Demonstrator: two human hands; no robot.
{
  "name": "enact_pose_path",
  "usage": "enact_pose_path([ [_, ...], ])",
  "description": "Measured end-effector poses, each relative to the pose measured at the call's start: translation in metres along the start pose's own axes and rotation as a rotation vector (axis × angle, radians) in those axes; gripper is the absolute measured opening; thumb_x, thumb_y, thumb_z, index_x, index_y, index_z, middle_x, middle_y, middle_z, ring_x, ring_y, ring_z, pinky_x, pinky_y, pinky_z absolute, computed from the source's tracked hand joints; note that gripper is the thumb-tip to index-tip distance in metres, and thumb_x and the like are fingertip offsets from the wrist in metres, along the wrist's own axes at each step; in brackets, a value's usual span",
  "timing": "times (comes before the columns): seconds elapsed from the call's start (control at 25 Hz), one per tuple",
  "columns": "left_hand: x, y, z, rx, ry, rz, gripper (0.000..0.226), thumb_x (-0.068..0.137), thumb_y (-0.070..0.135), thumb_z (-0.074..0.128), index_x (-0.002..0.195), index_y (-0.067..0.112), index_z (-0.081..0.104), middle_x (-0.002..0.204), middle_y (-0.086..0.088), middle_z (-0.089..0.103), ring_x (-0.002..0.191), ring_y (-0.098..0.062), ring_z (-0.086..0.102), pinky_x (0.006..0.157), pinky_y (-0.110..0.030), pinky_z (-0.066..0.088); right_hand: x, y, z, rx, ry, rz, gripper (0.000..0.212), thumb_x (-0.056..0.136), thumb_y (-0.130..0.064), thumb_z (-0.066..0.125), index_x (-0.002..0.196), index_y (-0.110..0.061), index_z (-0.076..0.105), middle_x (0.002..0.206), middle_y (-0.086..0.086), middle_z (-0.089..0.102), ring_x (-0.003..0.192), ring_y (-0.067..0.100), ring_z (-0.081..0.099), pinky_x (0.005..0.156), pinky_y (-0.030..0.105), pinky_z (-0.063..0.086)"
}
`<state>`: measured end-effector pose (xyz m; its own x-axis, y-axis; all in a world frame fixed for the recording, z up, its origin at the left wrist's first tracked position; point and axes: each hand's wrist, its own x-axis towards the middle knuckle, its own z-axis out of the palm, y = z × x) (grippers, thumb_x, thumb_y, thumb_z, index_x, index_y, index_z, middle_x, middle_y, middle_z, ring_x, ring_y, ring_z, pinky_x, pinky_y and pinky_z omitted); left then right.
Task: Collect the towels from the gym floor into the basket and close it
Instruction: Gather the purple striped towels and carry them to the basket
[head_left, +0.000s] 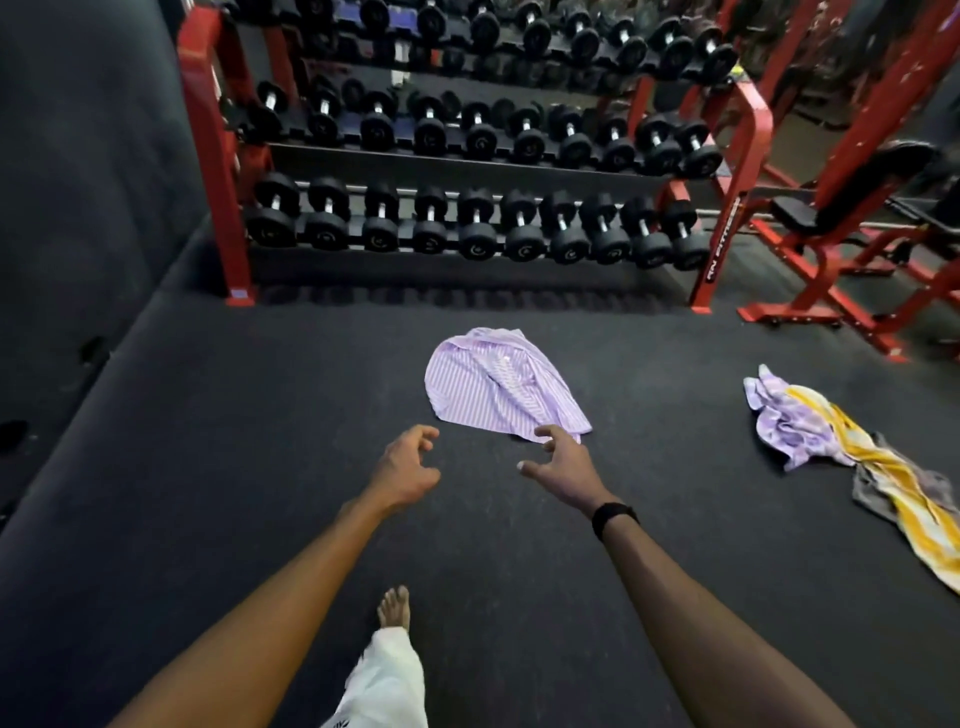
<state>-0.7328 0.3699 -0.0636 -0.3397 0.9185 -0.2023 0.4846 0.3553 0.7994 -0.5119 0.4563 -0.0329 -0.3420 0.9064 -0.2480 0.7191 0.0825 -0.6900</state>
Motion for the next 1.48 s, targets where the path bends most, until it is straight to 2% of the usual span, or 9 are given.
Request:
enact_pose_path([
  [0.16,0.115,0.006,-0.008,-0.046,-0.066,-0.006,0.069,0.053,0.02,0.055,0.12,0.006,0.056,0.099,-0.004,0.054,0.087,-0.022,0.056,0.083,-0.031,0.048,0.103,-0.01,-0.003,-0.071,-0.053,0.043,0.064,0.08,-0.026,0.075,0.135,-0.01,0.048,0.135,0.011,0.055,0.125,0.024,0.051,0.094,0.027,0.042],
  [0.28,0.192,0.026,-0.017,-0.031,-0.139,0.007,0.066,0.055,0.019,0.056,0.12,0.009,0.057,0.1,-0.002,0.056,0.095,-0.03,0.061,0.083,-0.03,0.048,0.172,-0.025,-0.018,-0.104,-0.092,0.08,0.063,0.079,-0.026,0.076,0.134,-0.012,0.048,0.134,0.011,0.056,0.122,0.023,0.053,0.09,0.025,0.041],
  [0.36,0.241,0.039,-0.023,-0.048,-0.133,0.004,0.065,0.056,0.018,0.056,0.12,0.008,0.057,0.099,-0.003,0.056,0.088,-0.028,0.06,0.078,-0.026,0.046,0.213,-0.031,-0.028,-0.082,-0.05,0.091,0.06,0.08,-0.024,0.076,0.132,-0.01,0.05,0.127,0.012,0.058,0.118,0.024,0.055,0.084,0.022,0.039],
  [0.48,0.301,0.054,-0.009,-0.043,-0.197,-0.016,0.05,0.069,-0.001,0.062,0.118,0.004,0.056,0.1,-0.007,0.055,0.076,-0.021,0.051,0.066,-0.022,0.044,0.257,-0.026,-0.036,-0.036,-0.024,0.175,0.059,0.08,-0.023,0.075,0.132,-0.01,0.05,0.126,0.013,0.058,0.117,0.024,0.055,0.084,0.021,0.039],
  [0.64,0.379,0.062,0.017,0.023,-0.321,-0.012,0.054,0.068,0.006,0.066,0.12,0.01,0.054,0.104,-0.007,0.056,0.076,-0.019,0.05,0.073,-0.029,0.047,0.327,-0.007,-0.054,0.006,-0.043,0.232,0.062,0.081,-0.026,0.076,0.133,-0.008,0.049,0.129,0.013,0.058,0.12,0.025,0.054,0.086,0.022,0.039],
  [0.8,0.465,0.076,0.044,0.085,-0.351,-0.041,0.058,0.062,0.01,0.066,0.119,0.014,0.055,0.106,-0.007,0.057,0.073,-0.019,0.053,0.074,-0.036,0.053,0.415,0.022,-0.085,0.031,-0.049,0.226,0.068,0.081,-0.036,0.076,0.137,-0.01,0.046,0.135,0.012,0.054,0.124,0.027,0.052,0.097,0.032,0.042],
  [1.08,0.597,0.113,0.065,0.186,-0.281,-0.135,0.062,0.061,0.018,0.069,0.121,0.019,0.054,0.109,-0.004,0.06,0.099,-0.027,0.062,0.086,-0.038,0.054,0.559,0.053,-0.136,-0.02,-0.146,0.2,0.071,0.08,-0.044,0.074,0.137,-0.013,0.046,0.141,0.01,0.053,0.128,0.026,0.051,0.101,0.036,0.044],
  [1.24,0.637,0.107,0.09,0.221,-0.33,-0.197,0.065,0.067,0.016,0.074,0.128,0.018,0.049,0.122,-0.007,0.056,0.113,-0.025,0.057,0.089,-0.034,0.05,0.621,0.069,-0.135,-0.083,-0.292,0.251,0.074,0.08,-0.049,0.071,0.14,-0.016,0.041,0.142,0.009,0.051,0.13,0.026,0.049,0.101,0.037,0.043],
  [1.48,0.727,0.071,0.147,0.358,-0.416,-0.254,0.072,0.072,0.032,0.071,0.136,0.022,0.039,0.136,-0.003,0.045,0.129,-0.024,0.044,0.101,-0.04,0.041,0.708,0.115,-0.116,-0.105,-0.329,0.308,0.081,0.082,-0.056,0.065,0.146,-0.02,0.033,0.151,0.003,0.04,0.138,0.024,0.037,0.109,0.039,0.035],
])
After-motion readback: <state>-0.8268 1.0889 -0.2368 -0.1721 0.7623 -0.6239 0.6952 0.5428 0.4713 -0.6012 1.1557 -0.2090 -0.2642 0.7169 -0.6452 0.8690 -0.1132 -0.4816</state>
